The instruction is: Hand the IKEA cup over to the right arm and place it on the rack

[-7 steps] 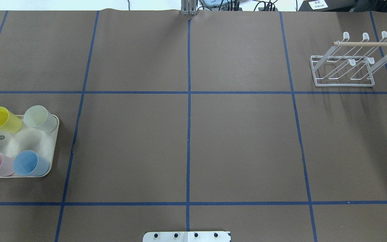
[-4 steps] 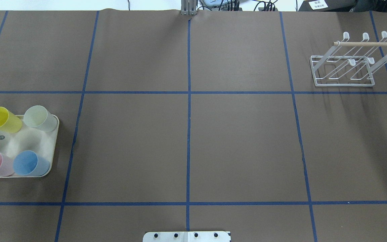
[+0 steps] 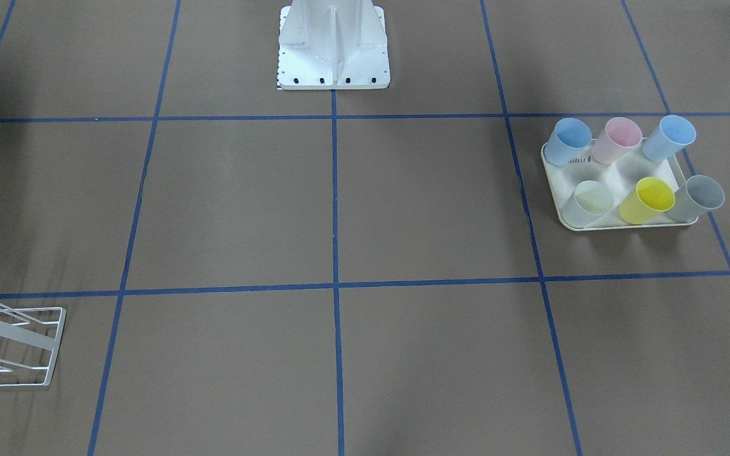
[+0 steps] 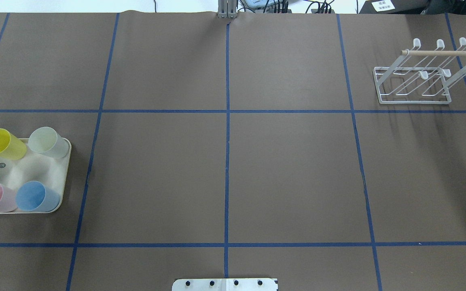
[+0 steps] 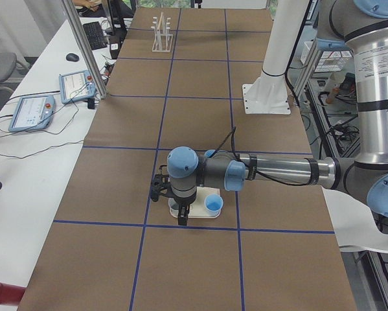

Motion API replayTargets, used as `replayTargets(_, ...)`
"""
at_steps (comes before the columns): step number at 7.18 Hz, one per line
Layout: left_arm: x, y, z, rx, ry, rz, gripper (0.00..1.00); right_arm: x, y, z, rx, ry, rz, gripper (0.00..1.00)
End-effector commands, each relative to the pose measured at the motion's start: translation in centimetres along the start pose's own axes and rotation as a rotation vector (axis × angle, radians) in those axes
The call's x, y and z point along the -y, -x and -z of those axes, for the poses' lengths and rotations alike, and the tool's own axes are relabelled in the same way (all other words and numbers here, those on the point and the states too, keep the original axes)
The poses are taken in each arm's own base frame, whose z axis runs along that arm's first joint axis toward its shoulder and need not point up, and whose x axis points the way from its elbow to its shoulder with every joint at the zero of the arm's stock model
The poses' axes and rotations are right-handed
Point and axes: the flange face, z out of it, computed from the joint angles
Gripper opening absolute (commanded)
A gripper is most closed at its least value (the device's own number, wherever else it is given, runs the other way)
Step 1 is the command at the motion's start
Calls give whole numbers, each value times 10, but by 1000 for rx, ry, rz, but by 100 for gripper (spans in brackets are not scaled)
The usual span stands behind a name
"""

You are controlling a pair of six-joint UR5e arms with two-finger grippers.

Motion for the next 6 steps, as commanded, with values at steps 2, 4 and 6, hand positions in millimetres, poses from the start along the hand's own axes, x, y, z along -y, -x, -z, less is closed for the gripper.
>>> replayTargets(2,31,2,-63,-11,16,-33,100,-1,-1,-2,4,-18,2,100)
replayTargets(4,63,-16,-95,-12,65,5,100,-1,0,-2,8,-19,-1,100)
replayTargets(6,71,-27,-108,-13,90,-11,100,-1,-1,-2,9,-17,-3,100)
